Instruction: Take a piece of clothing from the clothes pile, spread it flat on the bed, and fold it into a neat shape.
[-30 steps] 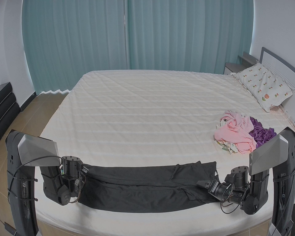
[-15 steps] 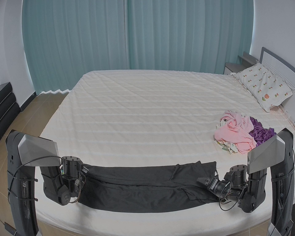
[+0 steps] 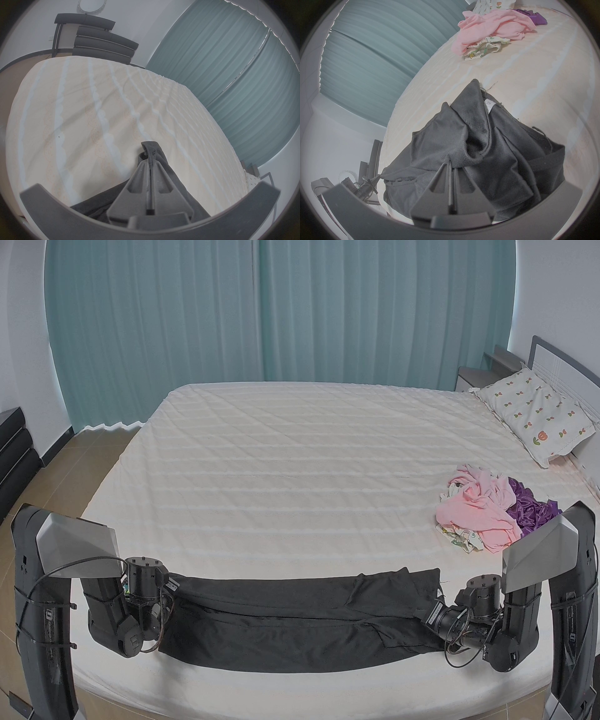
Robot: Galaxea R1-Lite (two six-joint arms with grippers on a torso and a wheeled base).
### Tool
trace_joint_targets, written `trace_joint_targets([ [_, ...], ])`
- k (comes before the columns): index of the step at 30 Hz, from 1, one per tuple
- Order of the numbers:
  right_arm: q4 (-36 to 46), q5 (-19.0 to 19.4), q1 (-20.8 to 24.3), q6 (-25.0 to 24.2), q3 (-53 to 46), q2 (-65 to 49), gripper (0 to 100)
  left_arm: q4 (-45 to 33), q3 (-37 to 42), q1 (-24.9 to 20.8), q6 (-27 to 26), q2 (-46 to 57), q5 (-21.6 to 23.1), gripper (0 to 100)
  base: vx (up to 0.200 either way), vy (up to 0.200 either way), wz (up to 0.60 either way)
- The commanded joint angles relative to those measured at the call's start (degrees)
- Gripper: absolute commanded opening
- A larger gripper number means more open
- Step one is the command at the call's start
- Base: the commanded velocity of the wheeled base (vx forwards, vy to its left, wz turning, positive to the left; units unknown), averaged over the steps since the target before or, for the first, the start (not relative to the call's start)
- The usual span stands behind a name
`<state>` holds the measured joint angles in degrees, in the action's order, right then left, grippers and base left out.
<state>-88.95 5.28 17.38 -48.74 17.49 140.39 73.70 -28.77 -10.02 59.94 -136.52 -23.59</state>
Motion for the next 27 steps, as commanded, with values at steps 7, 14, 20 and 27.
trace_joint_targets([
  [7,0.0,-0.1,-2.5,-0.1,4.0,-4.1,0,2.5,0.3,0.9,-2.5,0.6,-0.1,0,0.000,0.000,0.00],
  [14,0.2,-0.2,-2.7,0.0,5.7,-6.6,0,2.5,-1.8,1.4,-11.4,2.1,-0.1,0,0.000,0.000,0.00],
  [20,1.5,-0.1,-2.1,0.4,7.4,-7.3,0,2.5,-2.6,1.6,-12.2,3.3,-0.2,0,0.000,0.000,0.00],
  [27,6.3,-1.1,-2.6,1.4,13.7,-7.3,0,2.2,-5.0,2.5,-17.7,4.0,-0.1,0,0.000,0.000,0.00],
])
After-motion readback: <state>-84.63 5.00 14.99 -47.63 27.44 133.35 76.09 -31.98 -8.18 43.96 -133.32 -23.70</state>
